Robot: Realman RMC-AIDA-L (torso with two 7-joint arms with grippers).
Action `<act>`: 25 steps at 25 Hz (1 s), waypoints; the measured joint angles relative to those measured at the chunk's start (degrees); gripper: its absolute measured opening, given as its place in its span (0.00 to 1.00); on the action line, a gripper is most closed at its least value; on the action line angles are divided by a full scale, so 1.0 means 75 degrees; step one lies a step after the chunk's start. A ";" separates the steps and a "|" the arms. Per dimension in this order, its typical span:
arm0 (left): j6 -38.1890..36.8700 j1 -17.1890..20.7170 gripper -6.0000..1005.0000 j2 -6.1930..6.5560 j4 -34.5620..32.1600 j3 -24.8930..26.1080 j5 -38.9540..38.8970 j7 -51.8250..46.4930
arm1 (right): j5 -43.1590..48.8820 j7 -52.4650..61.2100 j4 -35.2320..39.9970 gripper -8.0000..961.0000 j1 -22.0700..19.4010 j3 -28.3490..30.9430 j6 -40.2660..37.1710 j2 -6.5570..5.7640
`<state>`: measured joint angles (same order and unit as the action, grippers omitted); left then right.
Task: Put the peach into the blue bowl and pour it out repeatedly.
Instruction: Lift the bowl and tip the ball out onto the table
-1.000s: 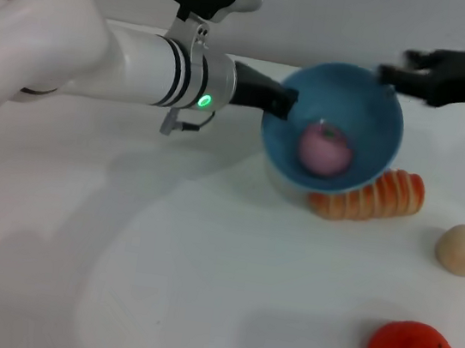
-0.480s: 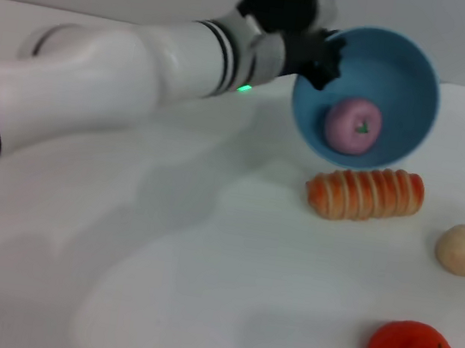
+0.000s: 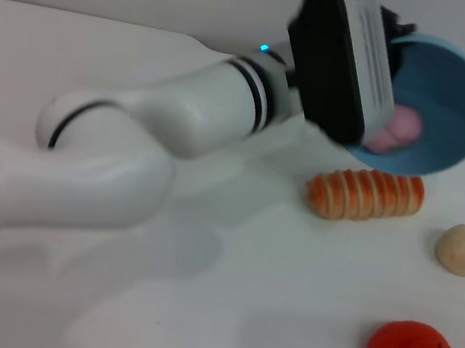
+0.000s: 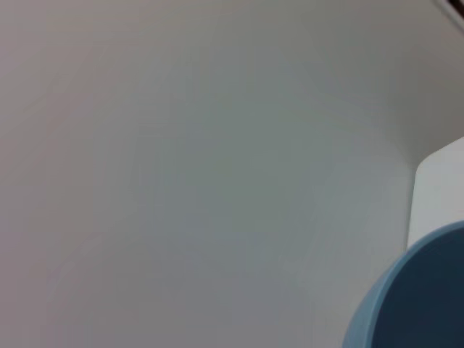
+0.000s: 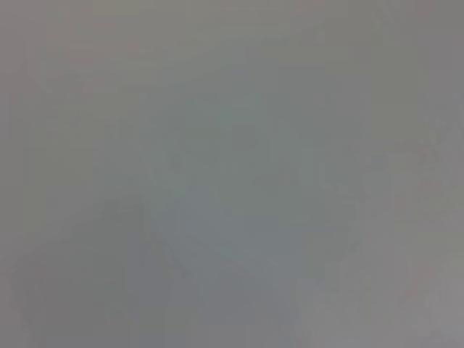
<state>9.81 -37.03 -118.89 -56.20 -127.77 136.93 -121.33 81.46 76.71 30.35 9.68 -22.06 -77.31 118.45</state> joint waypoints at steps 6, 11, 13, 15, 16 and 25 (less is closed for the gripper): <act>0.0633 0.0164 0.01 -0.0027 -0.0051 -0.0507 0.0109 0.0755 | 0.0026 -0.0016 -0.0084 0.55 0.0082 0.0038 -0.0103 0.0005; 0.1306 0.0360 0.00 -0.0026 -0.0018 -0.0918 0.0089 0.1581 | 0.0043 -0.0023 -0.0248 0.55 0.0141 0.0027 -0.0092 0.0003; 0.1574 0.0429 0.00 -0.0026 -0.0012 -0.1031 0.0085 0.1831 | 0.0044 -0.0026 -0.0252 0.55 0.0144 0.0023 -0.0080 0.0002; 0.1862 0.0491 0.00 -0.0025 0.0001 -0.1150 0.0089 0.2153 | 0.0045 -0.0028 -0.0255 0.55 0.0144 0.0016 -0.0073 0.0001; 0.2014 0.0521 0.00 -0.0026 0.0022 -0.1229 0.0089 0.2329 | 0.0045 -0.0030 -0.0257 0.55 0.0136 0.0029 -0.0084 0.0000; 0.2654 0.0700 0.00 -0.0026 0.0058 -0.1534 0.0114 0.2862 | 0.0055 -0.0034 -0.0291 0.55 0.0114 0.0028 -0.0057 -0.0007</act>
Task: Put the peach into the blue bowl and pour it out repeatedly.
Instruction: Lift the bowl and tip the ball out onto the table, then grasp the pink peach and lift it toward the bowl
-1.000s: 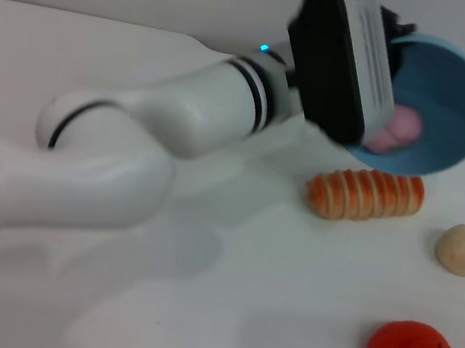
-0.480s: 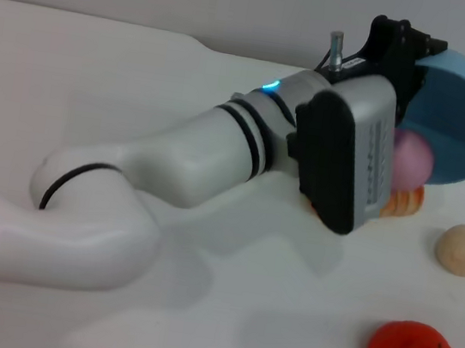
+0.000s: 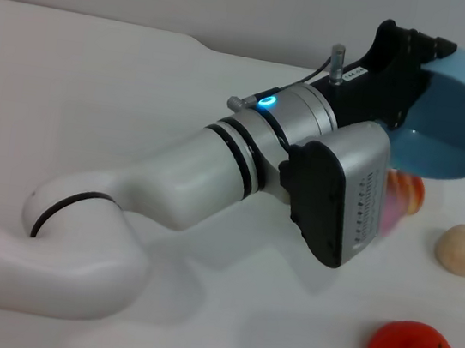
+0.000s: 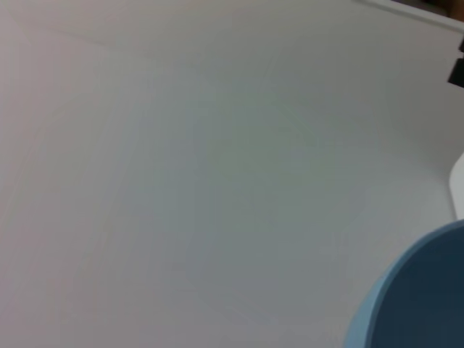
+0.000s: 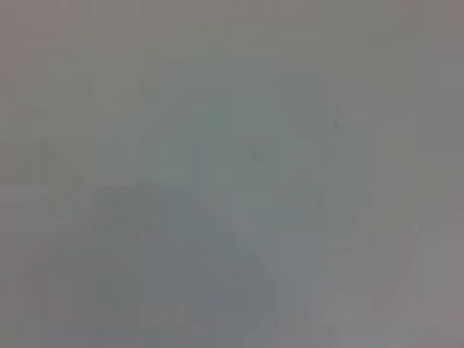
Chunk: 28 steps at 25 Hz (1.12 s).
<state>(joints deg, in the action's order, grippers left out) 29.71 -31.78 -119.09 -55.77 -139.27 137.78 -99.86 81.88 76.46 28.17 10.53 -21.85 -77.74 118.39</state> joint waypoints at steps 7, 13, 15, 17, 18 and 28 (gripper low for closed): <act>-0.0035 -0.0035 0.00 0.0001 -0.0027 0.0162 -0.1293 -0.0077 | -0.0034 0.0036 -0.0038 0.55 0.0021 0.0019 -0.0011 0.0007; -0.1291 -0.0400 0.00 0.0026 -0.0061 0.1383 -0.4673 -0.0326 | 0.0597 0.0474 0.0115 0.55 0.0165 -0.0237 -0.0050 -0.0050; -0.2373 -0.0513 0.00 0.0049 0.0023 0.2219 -0.5659 -0.0343 | 0.1267 0.0939 0.0450 0.55 0.0295 -0.0434 -0.0057 -0.0071; -0.3539 -0.0560 0.00 0.0084 0.0180 0.3064 -0.6475 -0.0355 | 0.1928 0.1424 0.0836 0.55 0.0420 -0.0637 -0.0062 -0.0069; -0.4042 -0.0542 0.00 0.0099 0.0256 0.3460 -0.6745 -0.0380 | 0.2341 0.1729 0.1069 0.54 0.0502 -0.0766 -0.0064 -0.0056; -0.7807 -0.0585 0.00 0.0218 0.1128 0.6111 -0.4618 -0.3773 | 0.5676 0.4687 0.2220 0.52 0.1811 -0.1990 -0.0215 -0.0081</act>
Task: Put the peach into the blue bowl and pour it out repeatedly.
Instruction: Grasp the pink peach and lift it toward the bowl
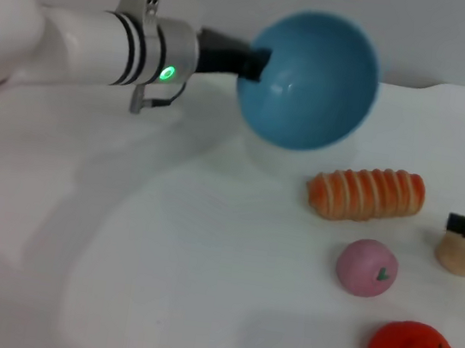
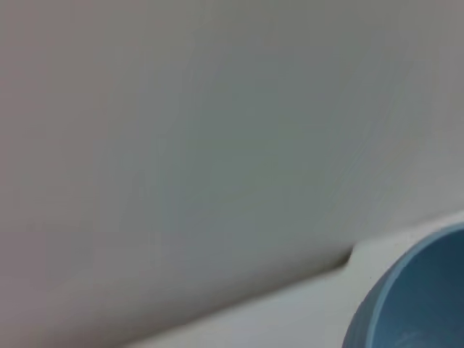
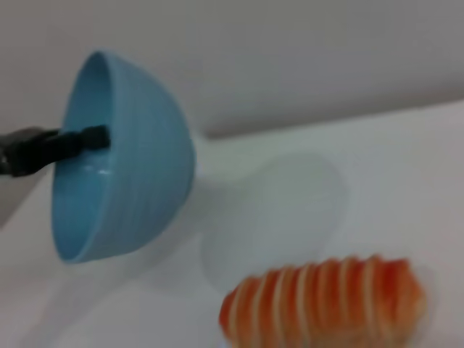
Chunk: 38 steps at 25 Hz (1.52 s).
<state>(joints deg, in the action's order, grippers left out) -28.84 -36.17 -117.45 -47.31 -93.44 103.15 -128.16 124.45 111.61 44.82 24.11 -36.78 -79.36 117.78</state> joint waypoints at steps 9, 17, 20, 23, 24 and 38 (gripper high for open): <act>-0.1038 -0.0135 0.00 -0.0062 -0.0093 0.0122 0.3365 -0.2928 | 0.0990 0.0791 -0.0435 0.50 0.0888 -0.1015 0.0079 0.0053; -0.0833 -0.0063 0.00 -0.0100 -0.0099 0.0117 0.4167 -0.3506 | 0.1039 0.0796 -0.1382 0.47 0.1225 -0.1531 0.0853 0.0075; -0.0796 -0.0052 0.00 -0.0101 -0.0099 0.0120 0.4172 -0.3511 | 0.1037 0.0798 -0.1884 0.46 0.1471 -0.1807 0.1294 0.0093; -0.0796 -0.0050 0.00 -0.0101 -0.0112 0.0123 0.4174 -0.3513 | 0.1031 0.0806 -0.2010 0.45 0.1571 -0.2141 0.1512 0.0107; -0.0796 -0.0047 0.00 -0.0101 -0.0114 0.0124 0.4175 -0.3514 | 0.1018 0.0806 -0.1965 0.45 0.1559 -0.2192 0.1516 0.0116; -0.0789 0.0000 0.00 -0.0113 -0.0053 0.0133 0.4146 -0.3523 | 0.0370 0.0771 -0.0611 0.20 0.1229 -0.2243 0.0938 0.0137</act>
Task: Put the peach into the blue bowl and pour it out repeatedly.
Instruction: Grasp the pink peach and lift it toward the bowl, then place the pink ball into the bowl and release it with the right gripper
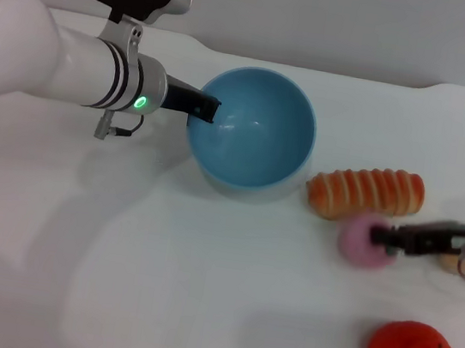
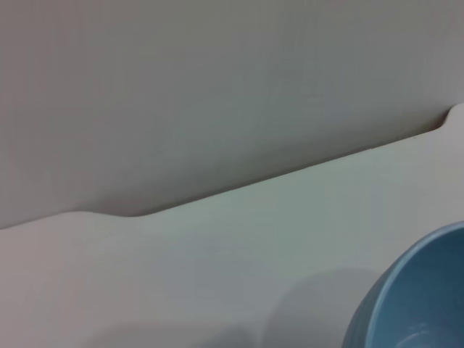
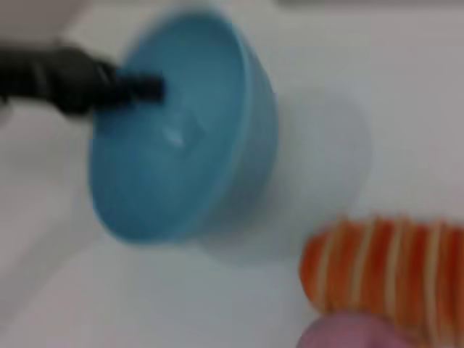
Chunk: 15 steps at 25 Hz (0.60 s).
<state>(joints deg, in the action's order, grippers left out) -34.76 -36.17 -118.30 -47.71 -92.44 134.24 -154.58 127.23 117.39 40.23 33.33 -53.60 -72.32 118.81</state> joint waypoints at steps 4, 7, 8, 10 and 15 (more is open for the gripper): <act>0.0015 0.0000 0.00 -0.0016 0.0026 -0.0073 -0.0015 -0.0001 | -0.0569 -0.0006 0.1108 0.12 -0.0184 -0.0011 -0.0615 -0.0003; 0.0017 -0.0020 0.00 -0.0026 0.0019 -0.0304 -0.0034 -0.0005 | -0.1301 -0.0016 0.2073 0.08 -0.0255 -0.0056 -0.1219 -0.0004; 0.0020 -0.0039 0.00 -0.0032 0.0003 -0.0401 -0.0067 -0.0008 | -0.1438 -0.0016 0.2172 0.07 -0.0223 -0.0085 -0.1287 -0.0009; 0.0042 -0.0078 0.00 -0.0041 -0.0027 -0.0569 -0.0141 -0.0012 | -0.1710 -0.0017 0.2280 0.06 -0.0067 -0.0201 -0.1358 -0.0019; 0.0212 -0.0222 0.00 -0.0049 -0.0066 -0.0987 -0.0424 -0.0014 | -0.1808 -0.0400 0.1110 0.05 0.0652 -0.0343 -0.0774 -0.0018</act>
<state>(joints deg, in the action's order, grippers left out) -33.17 -37.83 -118.67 -48.20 -99.85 131.06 -154.69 113.67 114.39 48.56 38.22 -56.17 -78.13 118.68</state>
